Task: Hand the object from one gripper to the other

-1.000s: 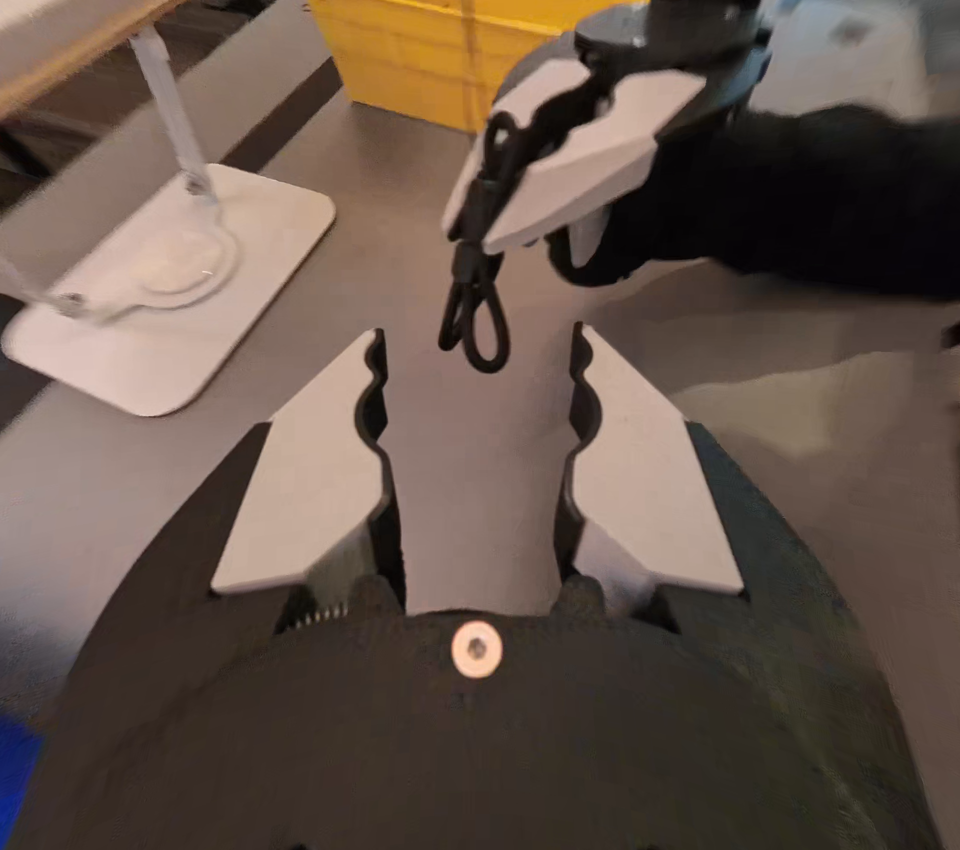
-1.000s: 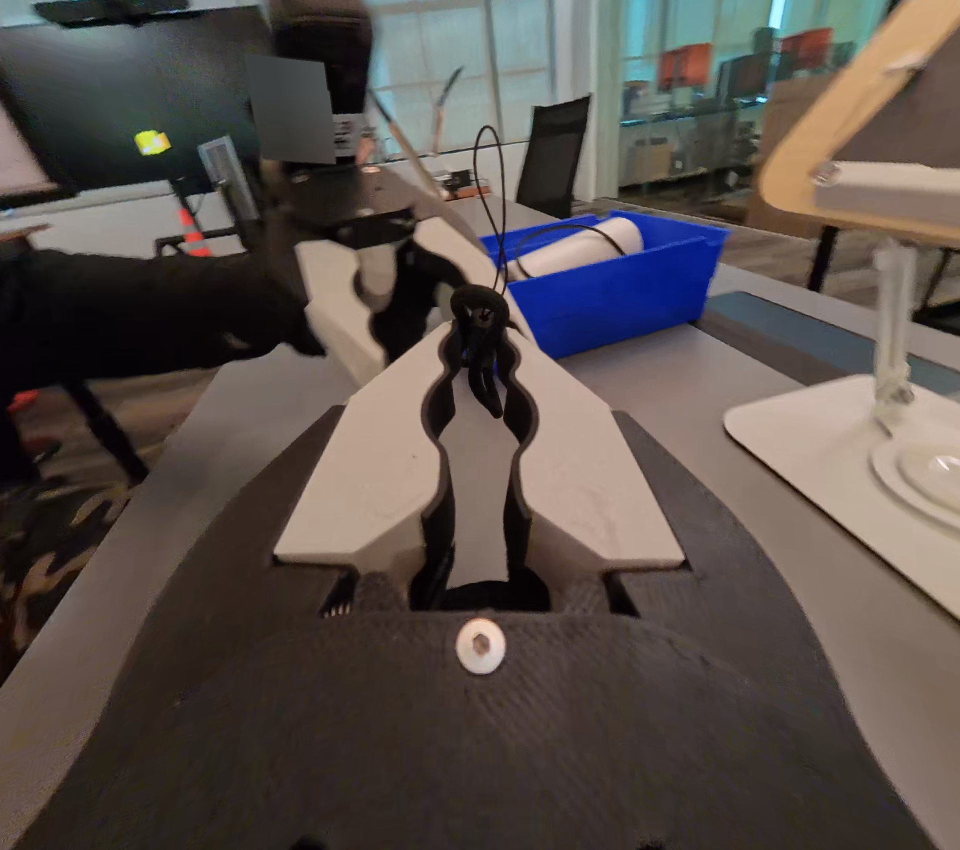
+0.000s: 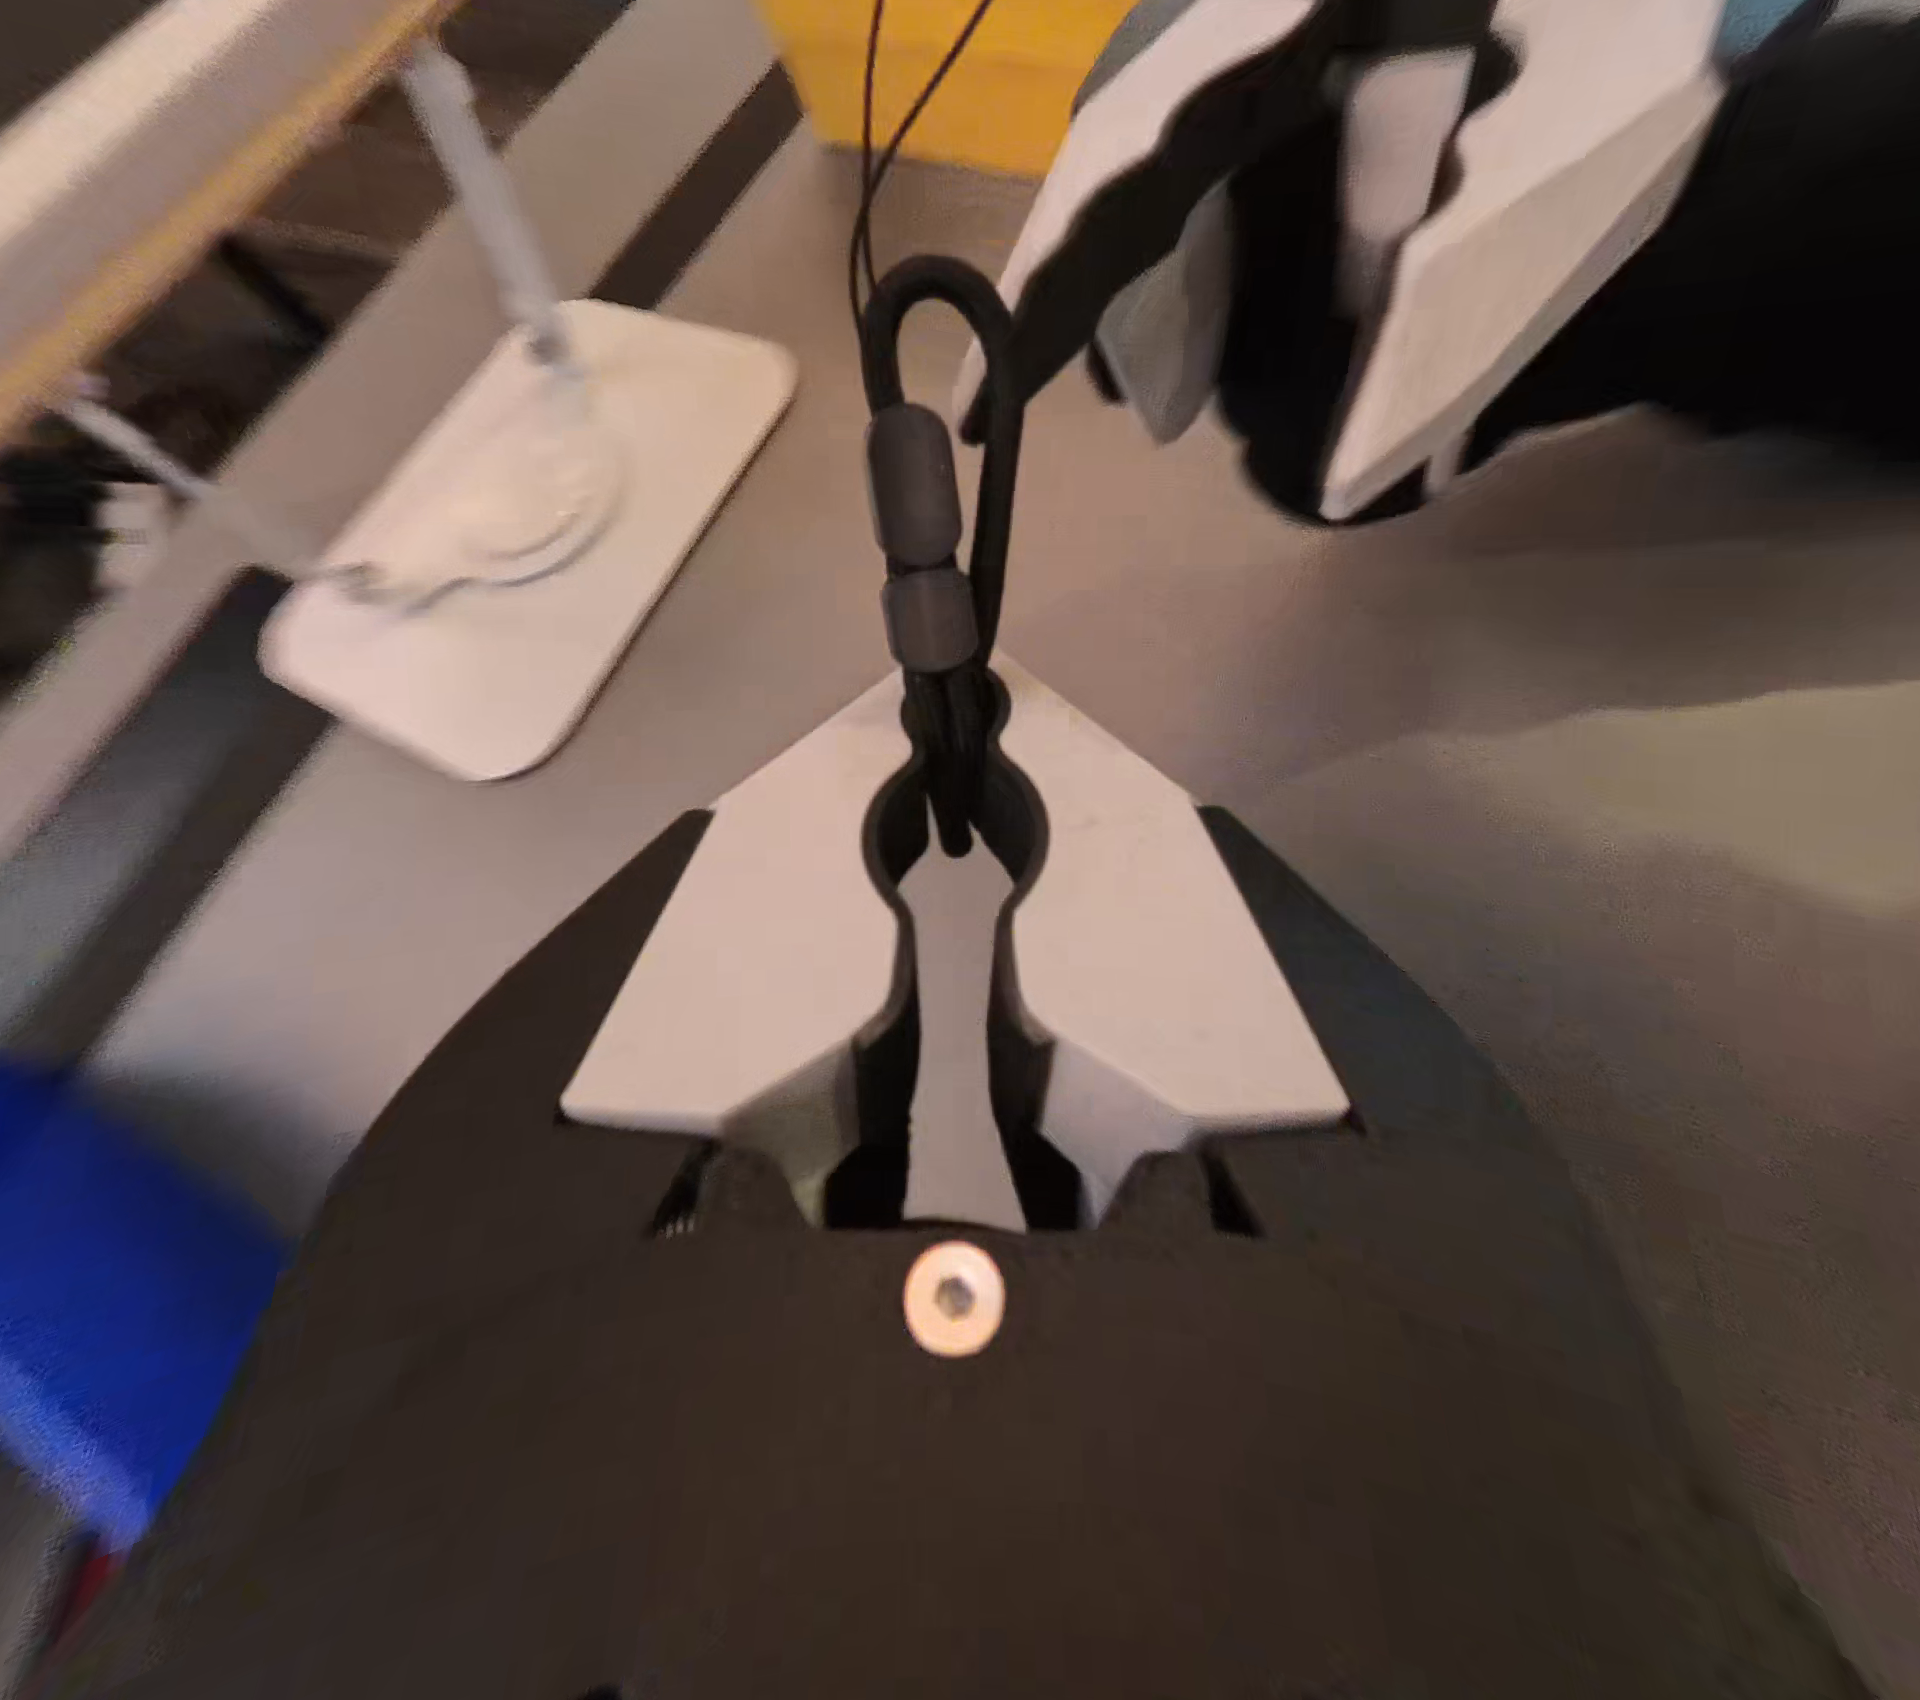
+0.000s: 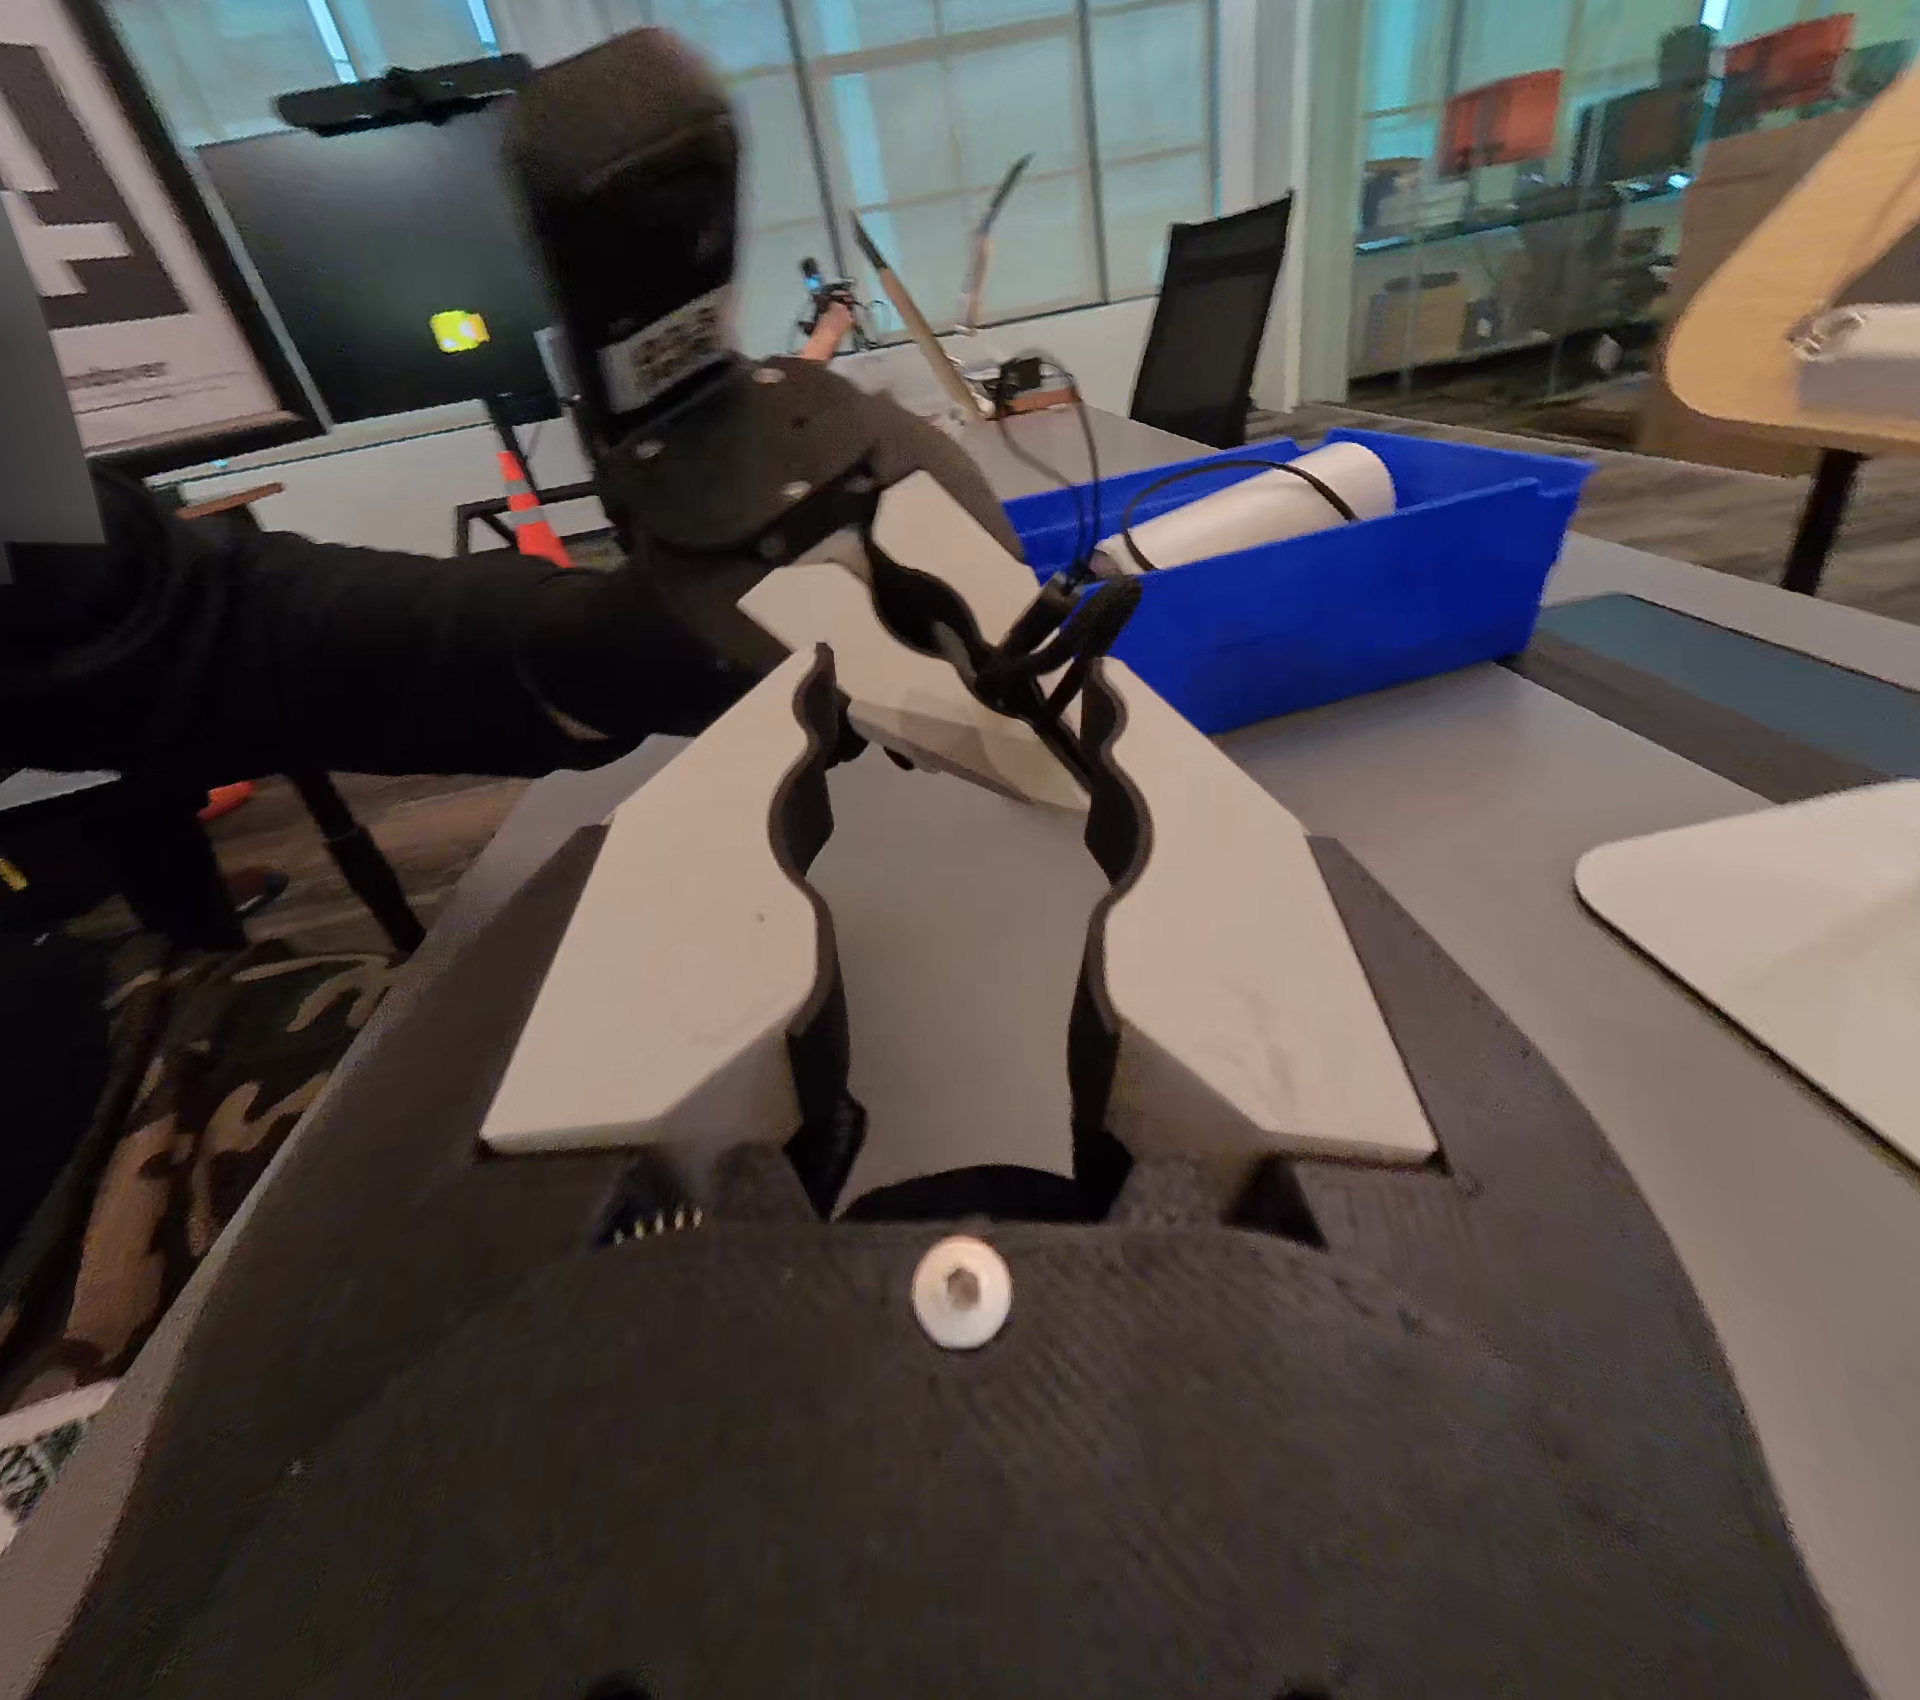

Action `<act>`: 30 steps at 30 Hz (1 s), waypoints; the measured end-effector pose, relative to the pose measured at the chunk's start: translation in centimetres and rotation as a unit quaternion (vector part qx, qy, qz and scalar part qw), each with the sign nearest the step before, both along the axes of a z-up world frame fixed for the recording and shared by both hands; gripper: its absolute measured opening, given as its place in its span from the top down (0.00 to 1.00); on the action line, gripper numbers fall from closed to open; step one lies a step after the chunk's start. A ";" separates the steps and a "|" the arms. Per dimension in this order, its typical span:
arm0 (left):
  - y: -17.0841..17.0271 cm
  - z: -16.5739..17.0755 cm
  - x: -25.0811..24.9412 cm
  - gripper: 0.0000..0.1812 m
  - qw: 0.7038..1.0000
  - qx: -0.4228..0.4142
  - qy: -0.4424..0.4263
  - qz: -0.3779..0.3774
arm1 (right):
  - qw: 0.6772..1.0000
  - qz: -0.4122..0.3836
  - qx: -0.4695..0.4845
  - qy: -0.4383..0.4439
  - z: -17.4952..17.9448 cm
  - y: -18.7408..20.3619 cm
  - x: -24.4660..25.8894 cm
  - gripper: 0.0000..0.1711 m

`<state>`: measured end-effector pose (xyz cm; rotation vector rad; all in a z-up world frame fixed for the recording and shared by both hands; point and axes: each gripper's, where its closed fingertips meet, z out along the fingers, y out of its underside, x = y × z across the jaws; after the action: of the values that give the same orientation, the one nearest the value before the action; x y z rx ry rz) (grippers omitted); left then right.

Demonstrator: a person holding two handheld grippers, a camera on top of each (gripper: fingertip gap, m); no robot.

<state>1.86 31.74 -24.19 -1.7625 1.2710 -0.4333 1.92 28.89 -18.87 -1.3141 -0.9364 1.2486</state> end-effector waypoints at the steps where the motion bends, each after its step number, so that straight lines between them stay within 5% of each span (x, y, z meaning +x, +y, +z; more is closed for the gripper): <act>1: 0.7 -0.3 -0.4 1.00 0.998 0.043 0.038 0.019 | 1.000 -0.012 -0.009 -0.001 -0.2 0.4 0.0 0.74; 5: 1.7 -1.0 -0.8 1.00 0.978 0.147 0.139 0.049 | 0.997 -0.033 -0.064 -0.021 -1.8 1.4 -0.5 0.75; 16: 2.1 -1.1 -0.3 1.00 0.941 0.240 0.233 0.049 | 0.995 -0.044 -0.089 -0.016 -2.5 1.8 -0.4 0.95; 22: 1.9 -0.9 -0.2 0.98 0.948 0.230 0.214 0.044 | 0.996 -0.047 -0.074 -0.020 -2.3 1.8 -0.3 0.95; 30: -1.0 -0.8 1.1 0.68 0.996 0.044 0.071 -0.044 | 0.999 -0.036 -0.028 -0.017 -1.1 1.4 0.3 0.95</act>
<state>2.92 30.71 -24.96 -1.6932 1.4505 -0.3009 2.24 30.26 -19.98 -1.4046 -0.8762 1.2087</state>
